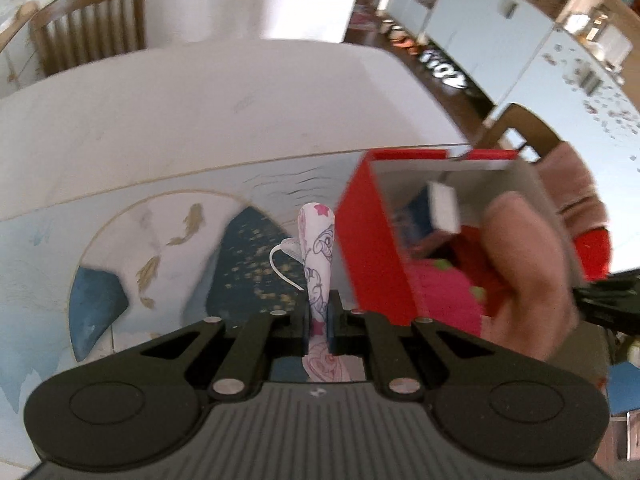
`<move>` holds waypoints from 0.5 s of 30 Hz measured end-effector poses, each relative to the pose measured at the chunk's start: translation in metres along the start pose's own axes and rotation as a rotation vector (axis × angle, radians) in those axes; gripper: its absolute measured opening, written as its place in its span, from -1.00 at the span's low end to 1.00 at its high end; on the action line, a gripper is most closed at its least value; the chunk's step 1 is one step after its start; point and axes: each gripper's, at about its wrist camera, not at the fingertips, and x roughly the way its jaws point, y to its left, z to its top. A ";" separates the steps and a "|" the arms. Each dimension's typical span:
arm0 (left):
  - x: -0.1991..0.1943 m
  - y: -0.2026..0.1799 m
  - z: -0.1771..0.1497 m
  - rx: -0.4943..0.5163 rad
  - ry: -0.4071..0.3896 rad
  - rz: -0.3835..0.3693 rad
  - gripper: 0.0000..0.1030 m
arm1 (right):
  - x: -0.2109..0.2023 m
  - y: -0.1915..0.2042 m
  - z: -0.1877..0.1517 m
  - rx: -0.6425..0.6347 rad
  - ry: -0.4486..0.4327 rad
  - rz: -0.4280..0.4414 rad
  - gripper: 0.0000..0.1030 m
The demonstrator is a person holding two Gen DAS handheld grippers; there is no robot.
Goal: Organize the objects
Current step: 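Carry the mask into the box and open the left gripper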
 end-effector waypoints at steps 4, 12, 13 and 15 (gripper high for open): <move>-0.013 -0.025 0.004 0.069 -0.010 -0.048 -0.87 | 0.000 0.000 0.000 -0.001 -0.003 0.002 -0.97; -0.014 -0.083 0.007 0.198 0.000 -0.133 -0.87 | -0.001 0.001 -0.001 -0.004 -0.010 0.001 -0.97; -0.013 -0.089 0.007 0.213 0.001 -0.137 -0.87 | -0.001 0.001 -0.002 -0.005 -0.010 0.001 -0.97; -0.007 -0.102 0.009 0.239 0.007 -0.142 -0.87 | -0.001 0.001 -0.002 -0.004 -0.010 0.000 -0.97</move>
